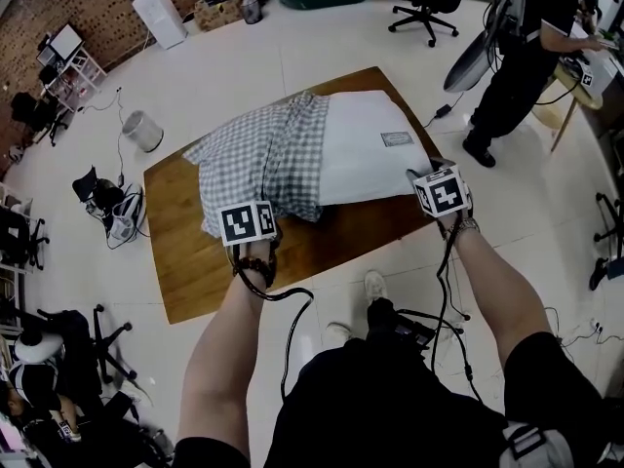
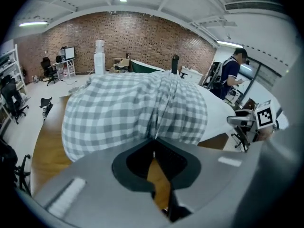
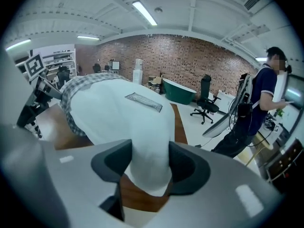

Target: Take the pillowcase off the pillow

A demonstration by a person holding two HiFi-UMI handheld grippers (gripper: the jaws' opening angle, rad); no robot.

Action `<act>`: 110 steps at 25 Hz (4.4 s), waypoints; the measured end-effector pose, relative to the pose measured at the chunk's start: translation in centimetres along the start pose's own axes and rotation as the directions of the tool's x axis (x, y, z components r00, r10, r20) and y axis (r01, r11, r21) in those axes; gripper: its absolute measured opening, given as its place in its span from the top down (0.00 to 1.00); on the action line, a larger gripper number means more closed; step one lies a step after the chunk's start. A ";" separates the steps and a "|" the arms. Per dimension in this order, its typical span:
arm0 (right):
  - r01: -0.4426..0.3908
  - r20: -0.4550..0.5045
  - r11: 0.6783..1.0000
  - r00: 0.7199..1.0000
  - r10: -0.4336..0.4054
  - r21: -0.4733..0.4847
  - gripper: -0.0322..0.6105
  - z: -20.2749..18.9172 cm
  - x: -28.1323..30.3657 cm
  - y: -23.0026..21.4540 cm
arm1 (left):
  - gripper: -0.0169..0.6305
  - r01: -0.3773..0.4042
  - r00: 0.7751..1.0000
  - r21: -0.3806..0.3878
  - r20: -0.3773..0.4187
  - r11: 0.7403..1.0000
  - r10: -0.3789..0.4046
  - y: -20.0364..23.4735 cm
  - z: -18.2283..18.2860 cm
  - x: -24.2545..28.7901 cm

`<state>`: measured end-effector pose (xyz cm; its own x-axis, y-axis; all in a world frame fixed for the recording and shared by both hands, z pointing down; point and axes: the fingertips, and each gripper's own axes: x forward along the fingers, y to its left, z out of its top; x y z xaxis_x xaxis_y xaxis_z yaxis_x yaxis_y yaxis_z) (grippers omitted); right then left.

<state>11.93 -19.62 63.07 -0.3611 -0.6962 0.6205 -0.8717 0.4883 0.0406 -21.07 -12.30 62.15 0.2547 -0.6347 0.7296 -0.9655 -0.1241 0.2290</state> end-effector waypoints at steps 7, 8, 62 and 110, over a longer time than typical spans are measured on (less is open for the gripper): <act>0.028 0.039 0.994 0.999 -0.024 -0.103 0.55 1.0 -3.5 3.0 | 0.93 0.131 0.991 0.154 -0.025 0.979 -0.129 -4.5 0.4 -3.4; 0.031 0.051 0.993 0.998 -0.026 -0.116 0.55 1.6 -4.1 3.4 | 0.93 0.139 0.990 0.167 -0.016 0.976 -0.138 -5.0 0.8 -4.0; -0.729 -0.409 0.685 0.628 0.663 -0.009 0.50 22.7 26.8 -6.0 | 0.65 0.361 0.749 0.320 -0.659 0.876 -0.067 -7.7 31.1 30.3; -0.388 -0.268 0.844 0.914 0.303 -0.369 0.76 23.1 19.8 -8.5 | 0.84 -0.002 0.936 0.493 -0.305 0.870 0.175 5.6 32.8 21.0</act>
<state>4.51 -49.72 56.92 -0.5059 -0.3474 0.7895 -0.4735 0.8769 0.0825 -22.92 -51.34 57.66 0.0861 -0.3828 0.9198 -0.8672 -0.4832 -0.1200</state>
